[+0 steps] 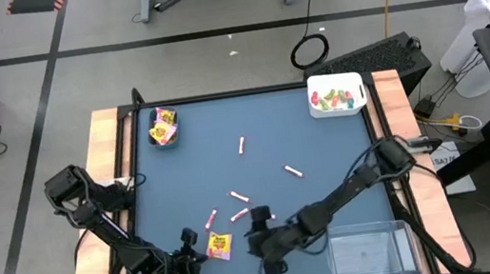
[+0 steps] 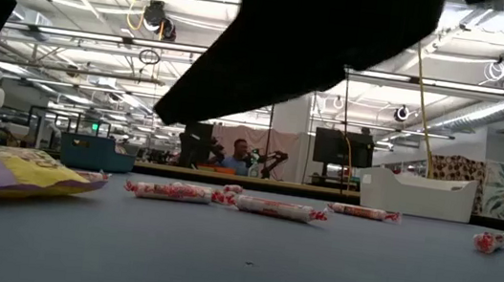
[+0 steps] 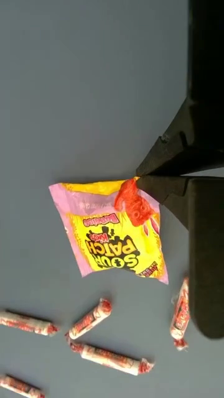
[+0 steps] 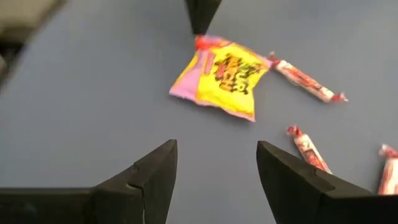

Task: Sort candy
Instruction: Put the yellow candy pack into the blue bin

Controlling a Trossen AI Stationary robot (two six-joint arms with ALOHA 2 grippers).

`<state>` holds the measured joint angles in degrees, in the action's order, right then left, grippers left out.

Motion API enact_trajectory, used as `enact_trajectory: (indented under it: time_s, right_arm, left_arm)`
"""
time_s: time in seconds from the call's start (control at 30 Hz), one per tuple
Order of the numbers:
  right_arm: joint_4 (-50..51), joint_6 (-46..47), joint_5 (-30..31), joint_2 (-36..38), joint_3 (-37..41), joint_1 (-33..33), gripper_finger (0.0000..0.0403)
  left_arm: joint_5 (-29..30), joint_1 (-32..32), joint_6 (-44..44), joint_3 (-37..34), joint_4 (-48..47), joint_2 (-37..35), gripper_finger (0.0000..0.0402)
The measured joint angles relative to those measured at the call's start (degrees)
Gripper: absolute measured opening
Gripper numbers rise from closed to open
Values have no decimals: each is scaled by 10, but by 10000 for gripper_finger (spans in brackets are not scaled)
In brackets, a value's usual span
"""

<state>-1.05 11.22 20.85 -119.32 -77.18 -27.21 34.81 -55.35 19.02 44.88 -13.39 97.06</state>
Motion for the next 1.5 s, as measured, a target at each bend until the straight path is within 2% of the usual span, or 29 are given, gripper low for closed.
enact_trajectory:
  time_s: [0.13,0.27,0.43,0.57,0.7,1.0,1.07,1.2,1.37,1.5]
  right_arm:
    - [87,-64,1,-60,-96,10,211]
    - [96,-123,2,-112,-154,21,211]
    - [110,-143,13,-151,-189,32,210]
    - [120,-154,12,-154,-193,39,201]
    - [120,-172,9,-155,-193,47,160]
    - [123,-198,-30,-155,-192,57,18]
    - [124,-204,-30,-155,-192,55,6]
    - [144,-202,-29,-145,-190,52,8]
    - [197,-182,-31,-101,-190,53,2]
    - [240,-147,-75,-61,-190,70,1]
  left_arm:
    - [0,9,1,0,0,0,4]
    - [-1,17,1,0,-1,0,4]
    - [-13,22,0,0,-9,0,4]
    - [-15,25,-4,0,-11,0,4]
    - [-16,31,-18,0,-11,0,4]
    - [-17,44,-30,0,-10,0,4]
    - [-17,44,-2,4,-9,0,4]
    - [-11,44,31,35,-36,-10,4]
    - [47,39,26,76,-90,-37,13]
    - [128,31,-25,83,-92,-47,47]
